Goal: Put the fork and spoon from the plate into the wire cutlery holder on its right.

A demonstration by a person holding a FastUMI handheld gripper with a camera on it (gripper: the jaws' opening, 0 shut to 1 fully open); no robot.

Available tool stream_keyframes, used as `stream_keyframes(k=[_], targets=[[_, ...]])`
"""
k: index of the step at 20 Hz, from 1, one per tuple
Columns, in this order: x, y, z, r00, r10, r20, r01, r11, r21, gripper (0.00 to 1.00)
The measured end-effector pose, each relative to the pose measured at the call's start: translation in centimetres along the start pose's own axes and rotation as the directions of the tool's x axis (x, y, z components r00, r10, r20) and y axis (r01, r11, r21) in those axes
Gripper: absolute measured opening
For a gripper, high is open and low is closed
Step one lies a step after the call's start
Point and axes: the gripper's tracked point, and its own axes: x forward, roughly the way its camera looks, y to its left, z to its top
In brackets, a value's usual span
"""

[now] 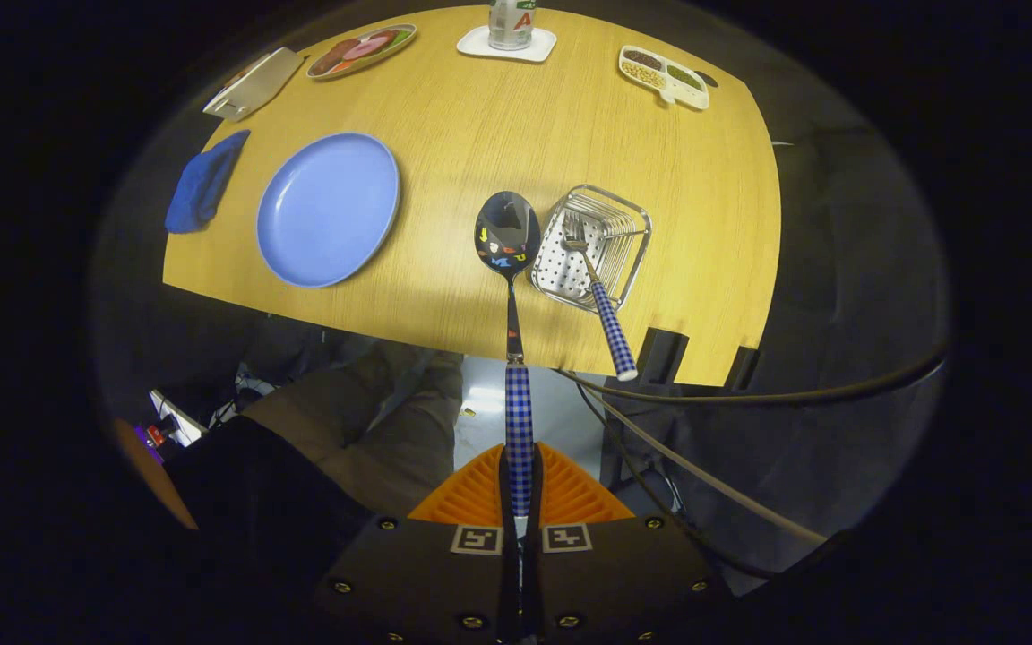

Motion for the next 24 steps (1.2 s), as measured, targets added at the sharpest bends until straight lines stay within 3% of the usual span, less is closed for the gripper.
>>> stream_keyframes(k=[5, 11, 20, 24], targets=[[0.6, -2.8, -0.1, 0.999, -0.023, -0.048, 0.025, 0.999, 0.026, 0.02], [1.6, -5.1, 0.4, 0.979, -0.071, -0.191, 0.068, 0.997, -0.018, 0.02], [2.1, -6.4, 3.2, 0.932, -0.164, -0.323, 0.129, 0.984, -0.125, 0.02], [1.8, -6.6, 4.4, 0.891, -0.181, -0.415, 0.128, 0.980, -0.154, 0.02]])
